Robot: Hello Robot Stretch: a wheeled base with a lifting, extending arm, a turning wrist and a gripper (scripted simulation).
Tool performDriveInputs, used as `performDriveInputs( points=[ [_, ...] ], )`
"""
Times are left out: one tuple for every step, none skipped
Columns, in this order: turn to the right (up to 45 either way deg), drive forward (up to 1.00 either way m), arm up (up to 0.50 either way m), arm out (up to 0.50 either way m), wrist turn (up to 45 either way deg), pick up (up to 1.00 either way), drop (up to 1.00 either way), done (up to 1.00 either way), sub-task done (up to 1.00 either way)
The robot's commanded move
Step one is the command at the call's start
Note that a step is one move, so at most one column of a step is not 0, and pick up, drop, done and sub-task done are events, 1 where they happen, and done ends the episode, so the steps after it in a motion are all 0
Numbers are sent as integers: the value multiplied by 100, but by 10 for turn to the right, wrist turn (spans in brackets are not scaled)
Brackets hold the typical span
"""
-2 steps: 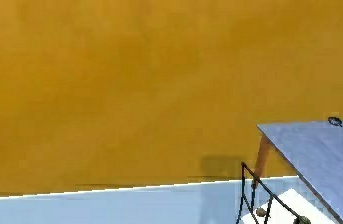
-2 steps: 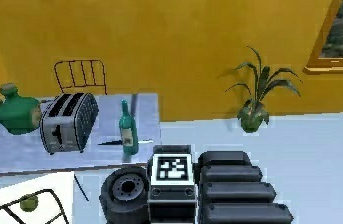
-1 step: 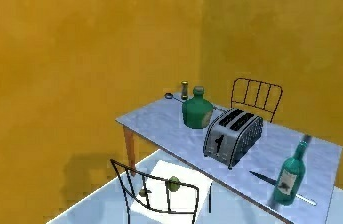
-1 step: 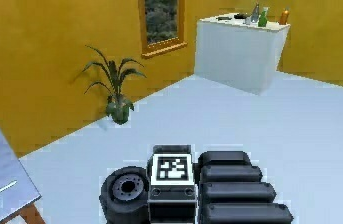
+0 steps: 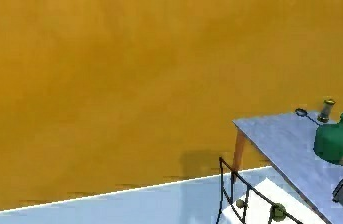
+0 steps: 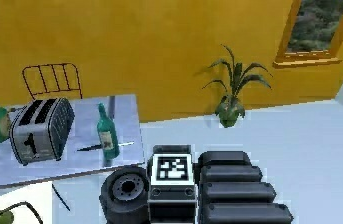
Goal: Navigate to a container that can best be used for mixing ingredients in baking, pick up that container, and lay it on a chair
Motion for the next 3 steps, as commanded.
performDriveInputs(
  points=[
    [270, 0, 0, 0, 0, 0, 0, 0, 0],
    [150, 0, 0, 0, 0, 0, 0, 0, 0],
    [30, 0, 0, 0, 0, 0, 0, 0, 0]
  ],
)
